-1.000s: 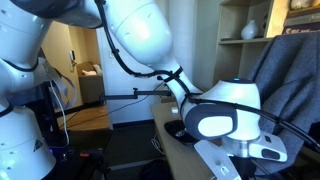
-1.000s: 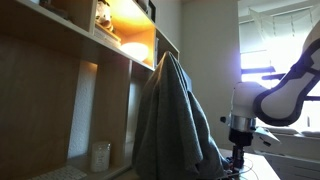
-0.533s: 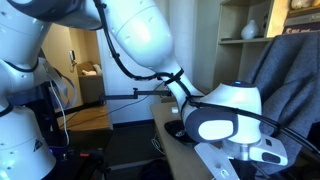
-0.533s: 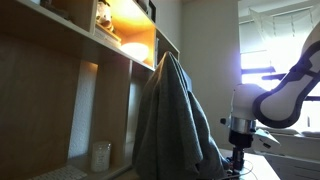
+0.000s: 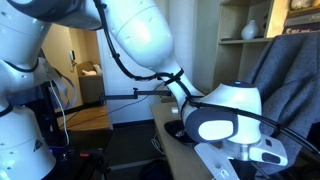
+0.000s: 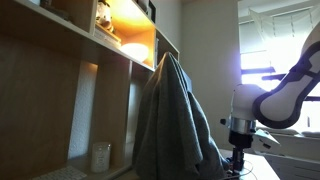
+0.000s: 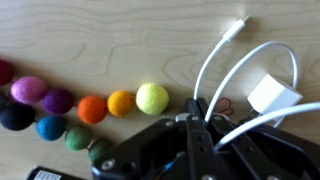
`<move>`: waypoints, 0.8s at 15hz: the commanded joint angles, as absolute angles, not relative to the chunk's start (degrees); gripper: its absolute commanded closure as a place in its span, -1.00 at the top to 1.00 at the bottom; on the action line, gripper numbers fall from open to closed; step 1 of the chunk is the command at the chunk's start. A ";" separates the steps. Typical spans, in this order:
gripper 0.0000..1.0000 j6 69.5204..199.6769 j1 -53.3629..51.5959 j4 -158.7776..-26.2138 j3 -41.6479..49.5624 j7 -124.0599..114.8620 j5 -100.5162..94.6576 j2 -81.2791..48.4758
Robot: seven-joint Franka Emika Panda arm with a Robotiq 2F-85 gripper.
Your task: Pick the white cable near the string of beads and put it in the case
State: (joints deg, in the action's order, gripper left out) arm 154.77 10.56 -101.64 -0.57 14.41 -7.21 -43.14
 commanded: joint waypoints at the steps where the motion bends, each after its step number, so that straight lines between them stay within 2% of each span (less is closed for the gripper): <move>1: -0.98 154.67 10.02 -101.56 -0.05 14.69 -6.84 -43.16; 3: -0.94 154.68 10.13 -101.57 -0.10 14.74 -6.71 -43.31; 11: -0.94 154.68 10.13 -101.57 -0.08 14.73 -6.72 -43.43; 12: -0.98 154.68 10.13 -101.57 -0.08 14.73 -6.72 -43.43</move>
State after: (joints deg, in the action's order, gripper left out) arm 154.77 10.47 -101.65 -0.41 14.41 -7.21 -43.43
